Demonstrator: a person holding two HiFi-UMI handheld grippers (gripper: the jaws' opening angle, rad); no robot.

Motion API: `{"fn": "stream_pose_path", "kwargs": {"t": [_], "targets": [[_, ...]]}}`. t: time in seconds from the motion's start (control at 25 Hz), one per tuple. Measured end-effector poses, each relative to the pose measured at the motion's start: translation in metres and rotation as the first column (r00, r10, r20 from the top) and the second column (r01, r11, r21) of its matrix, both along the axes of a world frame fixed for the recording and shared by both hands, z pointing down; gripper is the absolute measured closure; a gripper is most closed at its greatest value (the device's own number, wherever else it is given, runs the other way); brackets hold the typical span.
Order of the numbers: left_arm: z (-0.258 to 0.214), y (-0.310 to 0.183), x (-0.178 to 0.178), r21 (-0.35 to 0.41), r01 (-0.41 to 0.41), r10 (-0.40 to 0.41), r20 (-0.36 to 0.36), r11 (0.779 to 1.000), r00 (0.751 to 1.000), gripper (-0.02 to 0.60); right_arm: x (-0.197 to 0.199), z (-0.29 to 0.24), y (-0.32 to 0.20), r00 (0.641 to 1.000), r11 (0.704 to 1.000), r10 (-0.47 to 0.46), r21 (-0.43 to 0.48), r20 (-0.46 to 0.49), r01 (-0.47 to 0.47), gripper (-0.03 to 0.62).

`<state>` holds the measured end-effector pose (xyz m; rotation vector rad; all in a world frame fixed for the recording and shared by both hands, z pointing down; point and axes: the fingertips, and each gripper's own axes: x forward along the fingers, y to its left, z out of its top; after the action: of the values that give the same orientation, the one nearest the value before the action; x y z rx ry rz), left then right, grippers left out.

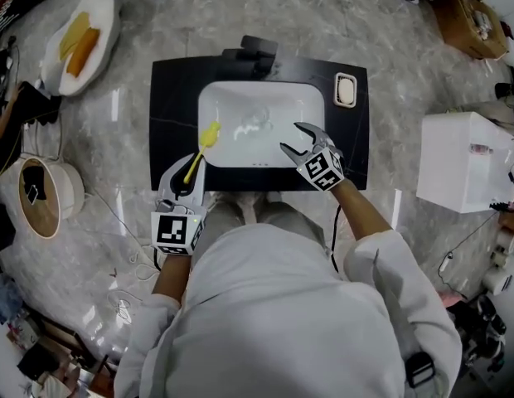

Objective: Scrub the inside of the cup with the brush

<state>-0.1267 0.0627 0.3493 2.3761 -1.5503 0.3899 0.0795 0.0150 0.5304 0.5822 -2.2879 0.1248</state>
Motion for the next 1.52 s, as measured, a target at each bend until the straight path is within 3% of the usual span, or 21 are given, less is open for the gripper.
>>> {"fn": "stream_pose_path", "kwargs": {"t": [0.36,0.92,1.16,1.52], "targets": [[0.011,0.001,-0.008,-0.044,0.038,-0.037,0.029,0.998,0.999,0.545,-0.012,0.086,-0.023,0.993,0.993,-0.069,-0.106,-0.095,0.059,0.341],[0.036,0.002,-0.012,-0.123,0.056,-0.049,0.062,0.991,0.997,0.543,-0.023,0.173,-0.044,0.972,0.971,-0.157,-0.204,-0.177,0.120,0.364],[0.052,0.014,-0.016,-0.180,0.078,-0.063,0.088,0.981,0.994,0.543,-0.024,0.202,-0.049,0.965,0.965,-0.180,-0.225,-0.190,0.136,0.395],[0.055,0.014,-0.014,-0.194,0.086,-0.066,0.107,0.977,0.992,0.543,-0.031,0.228,-0.052,0.957,0.964,-0.204,-0.212,-0.206,0.160,0.465]]}}
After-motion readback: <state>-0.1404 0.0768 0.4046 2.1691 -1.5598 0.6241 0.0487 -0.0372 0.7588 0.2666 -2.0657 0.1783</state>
